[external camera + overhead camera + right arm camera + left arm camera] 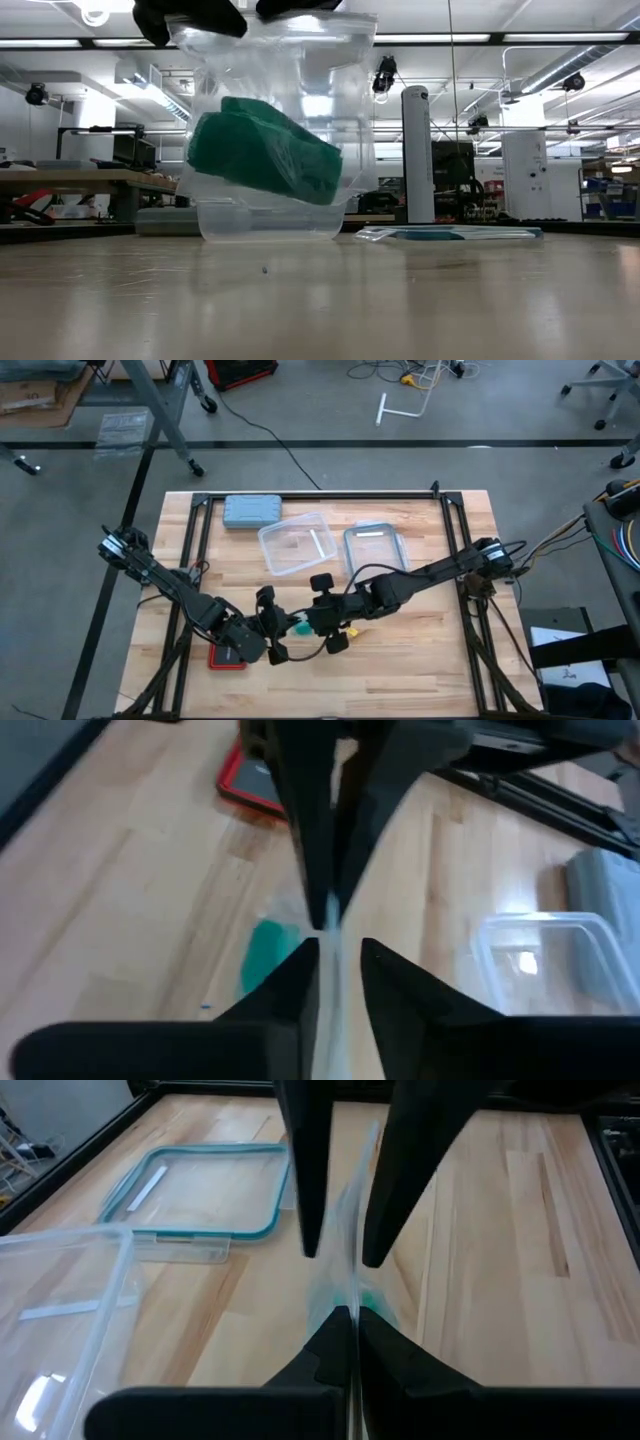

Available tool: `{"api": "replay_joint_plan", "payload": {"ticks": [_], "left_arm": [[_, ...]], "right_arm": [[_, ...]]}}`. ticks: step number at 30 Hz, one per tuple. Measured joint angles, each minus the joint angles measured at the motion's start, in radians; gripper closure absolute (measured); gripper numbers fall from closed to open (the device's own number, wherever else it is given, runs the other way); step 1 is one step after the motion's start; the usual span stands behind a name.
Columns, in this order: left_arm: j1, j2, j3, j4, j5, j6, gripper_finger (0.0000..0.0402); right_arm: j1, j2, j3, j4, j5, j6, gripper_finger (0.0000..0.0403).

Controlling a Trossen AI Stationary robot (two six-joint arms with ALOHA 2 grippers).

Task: Roll bandage
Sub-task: Close the transparent zip bag

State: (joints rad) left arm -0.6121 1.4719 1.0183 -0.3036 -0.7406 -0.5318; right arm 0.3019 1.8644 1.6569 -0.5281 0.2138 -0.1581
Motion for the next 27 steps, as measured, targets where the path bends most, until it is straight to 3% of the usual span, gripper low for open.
{"api": "replay_joint_plan", "payload": {"ticks": [8,21,27], "left_arm": [[0.0,0.0,0.0,0.063,0.009,0.057,0.0401],[0.002,0.0,0.001,0.058,0.017,0.076,0.0401],[-0.001,0.0,0.001,0.07,0.027,0.112,0.0401]], "right_arm": [[-0.001,-0.001,-0.001,-0.037,-0.012,0.0,0.0395],[-0.001,-0.031,-0.001,-0.107,-0.012,0.046,0.0402],[-0.003,-0.038,-0.001,-0.134,-0.106,0.057,0.0402]]}}
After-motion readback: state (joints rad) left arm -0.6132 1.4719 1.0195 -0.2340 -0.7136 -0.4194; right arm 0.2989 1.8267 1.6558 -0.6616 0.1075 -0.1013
